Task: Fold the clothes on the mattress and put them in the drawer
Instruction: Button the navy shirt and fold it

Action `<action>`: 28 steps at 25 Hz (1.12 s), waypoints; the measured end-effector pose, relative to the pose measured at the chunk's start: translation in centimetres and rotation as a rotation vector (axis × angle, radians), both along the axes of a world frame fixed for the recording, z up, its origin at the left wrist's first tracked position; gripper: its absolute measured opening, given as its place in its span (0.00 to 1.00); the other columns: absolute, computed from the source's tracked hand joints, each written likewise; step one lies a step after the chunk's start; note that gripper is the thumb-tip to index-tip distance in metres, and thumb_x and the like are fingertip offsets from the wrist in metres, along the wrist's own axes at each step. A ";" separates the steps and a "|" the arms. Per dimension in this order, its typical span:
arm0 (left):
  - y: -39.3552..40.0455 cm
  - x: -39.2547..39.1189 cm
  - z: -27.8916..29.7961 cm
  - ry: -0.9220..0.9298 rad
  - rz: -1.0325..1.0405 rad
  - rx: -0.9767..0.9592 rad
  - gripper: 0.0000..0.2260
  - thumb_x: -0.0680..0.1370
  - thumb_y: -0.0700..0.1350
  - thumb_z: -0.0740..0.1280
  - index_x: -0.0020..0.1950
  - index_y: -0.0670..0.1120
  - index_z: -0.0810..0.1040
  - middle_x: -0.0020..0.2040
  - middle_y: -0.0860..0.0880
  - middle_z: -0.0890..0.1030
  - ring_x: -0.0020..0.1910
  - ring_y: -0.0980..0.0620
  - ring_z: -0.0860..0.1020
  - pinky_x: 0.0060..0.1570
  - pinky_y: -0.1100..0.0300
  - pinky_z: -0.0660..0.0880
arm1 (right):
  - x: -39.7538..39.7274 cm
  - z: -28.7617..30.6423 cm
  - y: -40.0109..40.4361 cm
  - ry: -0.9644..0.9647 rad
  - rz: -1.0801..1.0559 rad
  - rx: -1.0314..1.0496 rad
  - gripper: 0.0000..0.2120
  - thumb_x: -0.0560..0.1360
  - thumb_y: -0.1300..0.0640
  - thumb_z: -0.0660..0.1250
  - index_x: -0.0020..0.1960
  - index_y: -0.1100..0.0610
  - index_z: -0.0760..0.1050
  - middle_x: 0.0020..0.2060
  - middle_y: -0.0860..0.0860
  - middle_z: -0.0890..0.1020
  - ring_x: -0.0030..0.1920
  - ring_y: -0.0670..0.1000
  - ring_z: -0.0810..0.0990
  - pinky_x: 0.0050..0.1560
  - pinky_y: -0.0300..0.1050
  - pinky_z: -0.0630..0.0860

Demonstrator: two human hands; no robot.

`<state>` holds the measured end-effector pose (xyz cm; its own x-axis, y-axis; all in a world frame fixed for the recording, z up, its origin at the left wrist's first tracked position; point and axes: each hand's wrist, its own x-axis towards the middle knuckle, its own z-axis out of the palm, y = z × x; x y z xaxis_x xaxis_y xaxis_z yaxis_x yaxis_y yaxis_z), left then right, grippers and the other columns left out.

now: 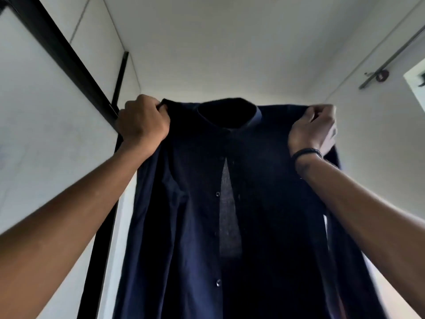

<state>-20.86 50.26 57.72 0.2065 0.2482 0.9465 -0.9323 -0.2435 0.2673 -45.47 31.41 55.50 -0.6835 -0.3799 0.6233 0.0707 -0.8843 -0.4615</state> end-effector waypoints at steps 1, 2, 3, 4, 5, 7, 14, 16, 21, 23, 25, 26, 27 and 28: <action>1.6 -0.6 0.4 -0.060 0.005 -0.084 0.13 0.81 0.52 0.65 0.53 0.47 0.85 0.53 0.37 0.83 0.54 0.31 0.80 0.46 0.46 0.75 | -0.6 0.5 1.8 -0.026 -0.147 -0.138 0.08 0.82 0.53 0.59 0.55 0.54 0.75 0.53 0.52 0.81 0.52 0.54 0.79 0.48 0.46 0.69; 3.2 -1.2 0.9 -0.114 0.006 -0.138 0.13 0.82 0.52 0.65 0.54 0.46 0.85 0.53 0.37 0.82 0.54 0.31 0.79 0.46 0.45 0.75 | -1.3 1.2 3.4 -0.049 -0.247 -0.291 0.10 0.82 0.52 0.59 0.56 0.55 0.76 0.55 0.53 0.80 0.51 0.53 0.76 0.46 0.47 0.66; 4.4 -1.4 1.6 -0.151 -0.004 -0.157 0.13 0.82 0.53 0.65 0.54 0.46 0.84 0.53 0.37 0.82 0.53 0.31 0.79 0.47 0.44 0.76 | -1.9 2.2 4.3 -0.059 -0.334 -0.426 0.11 0.82 0.53 0.59 0.56 0.57 0.77 0.55 0.55 0.80 0.50 0.53 0.75 0.44 0.47 0.65; 5.3 -1.6 2.4 -0.177 -0.018 -0.155 0.13 0.82 0.53 0.65 0.54 0.46 0.85 0.52 0.37 0.83 0.53 0.31 0.80 0.49 0.43 0.77 | -2.4 3.4 5.3 -0.058 -0.422 -0.532 0.11 0.82 0.54 0.60 0.56 0.58 0.77 0.54 0.57 0.79 0.48 0.53 0.74 0.43 0.48 0.66; 6.0 -1.6 3.4 -0.194 -0.022 -0.141 0.14 0.81 0.55 0.66 0.55 0.47 0.85 0.51 0.37 0.84 0.53 0.31 0.80 0.50 0.43 0.78 | -2.8 4.9 5.7 -0.045 -0.506 -0.604 0.10 0.82 0.56 0.60 0.56 0.59 0.78 0.54 0.59 0.79 0.48 0.54 0.75 0.43 0.49 0.68; 6.8 -1.3 5.6 -0.209 -0.002 -0.091 0.14 0.79 0.58 0.68 0.55 0.50 0.85 0.51 0.38 0.84 0.54 0.32 0.81 0.52 0.43 0.80 | -3.2 7.6 6.5 0.007 -0.617 -0.625 0.10 0.81 0.59 0.60 0.58 0.57 0.79 0.55 0.60 0.78 0.47 0.58 0.78 0.42 0.52 0.71; -0.9 5.9 1.7 0.208 0.054 0.874 0.19 0.73 0.64 0.75 0.50 0.49 0.88 0.50 0.46 0.86 0.50 0.44 0.83 0.53 0.55 0.79 | 1.1 -0.6 -1.2 0.707 -0.597 0.002 0.08 0.76 0.60 0.65 0.52 0.54 0.80 0.57 0.59 0.77 0.53 0.65 0.79 0.51 0.55 0.76; -6.6 9.5 -9.0 0.312 -0.035 1.119 0.17 0.73 0.63 0.75 0.48 0.50 0.88 0.46 0.48 0.86 0.48 0.48 0.83 0.54 0.54 0.80 | 2.9 -11.0 -6.3 0.883 -0.532 0.115 0.06 0.75 0.59 0.66 0.48 0.55 0.81 0.52 0.59 0.80 0.49 0.65 0.81 0.49 0.55 0.79; -15.3 15.8 -41.5 0.643 -0.345 1.365 0.16 0.76 0.58 0.74 0.42 0.45 0.87 0.34 0.50 0.81 0.38 0.52 0.77 0.40 0.57 0.71 | 5.0 -43.4 -16.7 1.211 -0.193 0.346 0.05 0.75 0.61 0.70 0.41 0.61 0.77 0.40 0.60 0.79 0.41 0.65 0.79 0.42 0.55 0.76; -17.2 15.5 -49.9 0.661 -0.400 1.317 0.12 0.79 0.59 0.71 0.48 0.51 0.88 0.43 0.49 0.86 0.47 0.48 0.83 0.45 0.57 0.74 | 4.3 -53.1 -19.0 1.386 -0.172 0.392 0.06 0.78 0.59 0.70 0.43 0.60 0.76 0.39 0.59 0.79 0.41 0.65 0.81 0.40 0.56 0.75; -20.9 16.0 -56.5 0.662 -0.399 1.277 0.11 0.81 0.56 0.69 0.54 0.52 0.87 0.51 0.48 0.86 0.53 0.44 0.83 0.48 0.56 0.74 | 4.3 -60.0 -21.8 1.510 -0.183 0.456 0.07 0.79 0.55 0.68 0.45 0.57 0.75 0.41 0.58 0.81 0.41 0.64 0.82 0.38 0.57 0.77; -23.0 16.4 -58.9 0.643 -0.384 1.245 0.11 0.81 0.55 0.68 0.53 0.51 0.87 0.51 0.47 0.86 0.53 0.42 0.82 0.47 0.55 0.74 | 4.5 -62.2 -23.4 1.513 -0.168 0.473 0.07 0.80 0.55 0.67 0.46 0.57 0.74 0.41 0.59 0.82 0.42 0.65 0.82 0.38 0.58 0.77; -25.3 16.9 -61.6 0.637 -0.370 1.228 0.12 0.81 0.56 0.67 0.51 0.50 0.87 0.50 0.45 0.86 0.52 0.40 0.83 0.47 0.54 0.75 | 5.0 -64.2 -25.0 1.505 -0.152 0.510 0.07 0.80 0.54 0.66 0.46 0.57 0.74 0.41 0.59 0.82 0.42 0.65 0.82 0.39 0.59 0.76; -27.6 17.5 -63.9 0.639 -0.345 1.223 0.15 0.80 0.58 0.66 0.48 0.49 0.86 0.48 0.44 0.86 0.50 0.39 0.83 0.47 0.52 0.76 | 5.7 -66.0 -26.8 1.491 -0.134 0.547 0.07 0.81 0.53 0.64 0.47 0.57 0.74 0.42 0.60 0.82 0.42 0.66 0.82 0.40 0.59 0.76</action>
